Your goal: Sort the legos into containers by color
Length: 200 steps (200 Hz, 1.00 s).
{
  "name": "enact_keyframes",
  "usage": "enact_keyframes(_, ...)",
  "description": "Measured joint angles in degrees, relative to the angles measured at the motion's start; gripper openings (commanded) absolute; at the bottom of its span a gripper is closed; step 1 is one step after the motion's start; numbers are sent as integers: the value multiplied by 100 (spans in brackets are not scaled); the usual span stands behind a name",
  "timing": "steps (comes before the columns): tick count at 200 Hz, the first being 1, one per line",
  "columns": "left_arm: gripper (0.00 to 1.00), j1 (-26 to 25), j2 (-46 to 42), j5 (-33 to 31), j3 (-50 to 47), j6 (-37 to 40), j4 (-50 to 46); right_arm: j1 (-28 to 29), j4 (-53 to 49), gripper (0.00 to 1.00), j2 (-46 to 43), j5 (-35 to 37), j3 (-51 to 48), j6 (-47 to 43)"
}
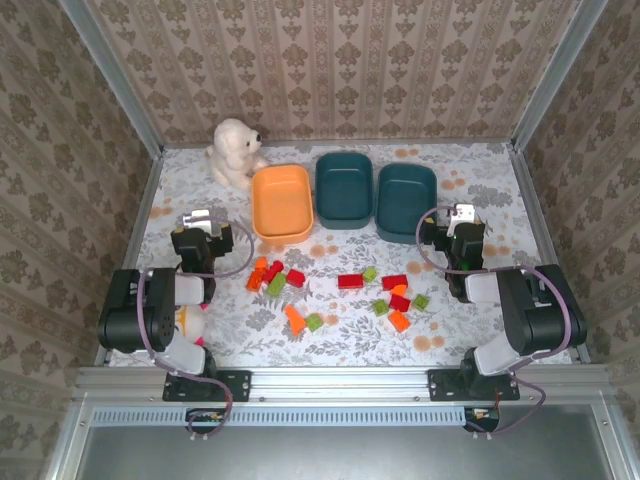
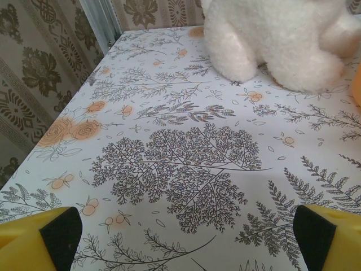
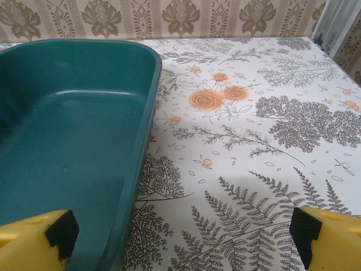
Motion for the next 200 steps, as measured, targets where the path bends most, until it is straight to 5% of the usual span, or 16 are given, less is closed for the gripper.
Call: enact_keyframes(200, 100, -96, -116, -133, -35, 39, -39, 70, -494, 100, -229, 98, 83, -11)
